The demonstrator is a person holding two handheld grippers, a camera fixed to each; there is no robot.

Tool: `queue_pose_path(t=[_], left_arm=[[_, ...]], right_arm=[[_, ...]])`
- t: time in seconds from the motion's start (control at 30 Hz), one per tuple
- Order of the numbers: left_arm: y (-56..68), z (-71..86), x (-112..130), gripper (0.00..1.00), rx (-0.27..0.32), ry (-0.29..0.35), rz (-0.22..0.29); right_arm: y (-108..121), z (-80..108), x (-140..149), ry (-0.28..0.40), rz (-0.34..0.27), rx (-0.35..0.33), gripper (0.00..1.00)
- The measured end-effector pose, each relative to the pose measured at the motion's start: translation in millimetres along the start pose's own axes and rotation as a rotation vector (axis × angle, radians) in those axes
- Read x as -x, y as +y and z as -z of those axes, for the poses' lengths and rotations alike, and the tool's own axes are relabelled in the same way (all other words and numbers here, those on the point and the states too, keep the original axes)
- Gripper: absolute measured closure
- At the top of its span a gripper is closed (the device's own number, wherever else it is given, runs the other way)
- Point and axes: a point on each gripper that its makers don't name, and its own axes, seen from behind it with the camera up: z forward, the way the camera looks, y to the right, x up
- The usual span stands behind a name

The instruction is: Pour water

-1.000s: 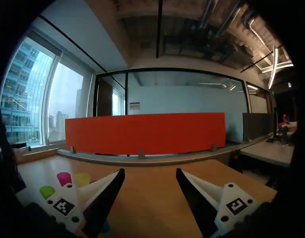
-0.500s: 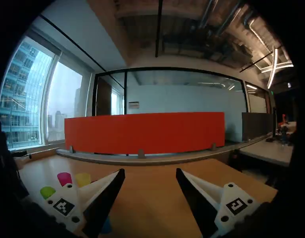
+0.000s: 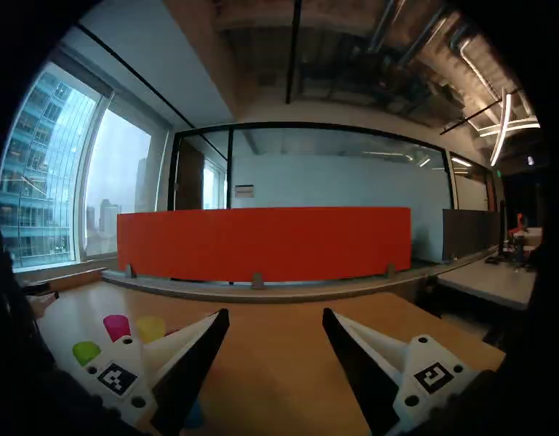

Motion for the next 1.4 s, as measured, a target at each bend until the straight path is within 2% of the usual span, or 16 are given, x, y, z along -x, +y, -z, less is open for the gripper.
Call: queue_pose_path(t=[0.6,1.4], left_arm=[[-5.3,-4.0,17.7,0.03,-0.003,-0.029,0.016],[-4.1,-5.8,20.9,0.03,0.002,-0.044,0.01]], right_arm=[[1.4,0.1,2.6,-0.006,-0.017,-0.001,0.0],[3.6,1.5,3.6,-0.003,-0.019,0.0,0.0]])
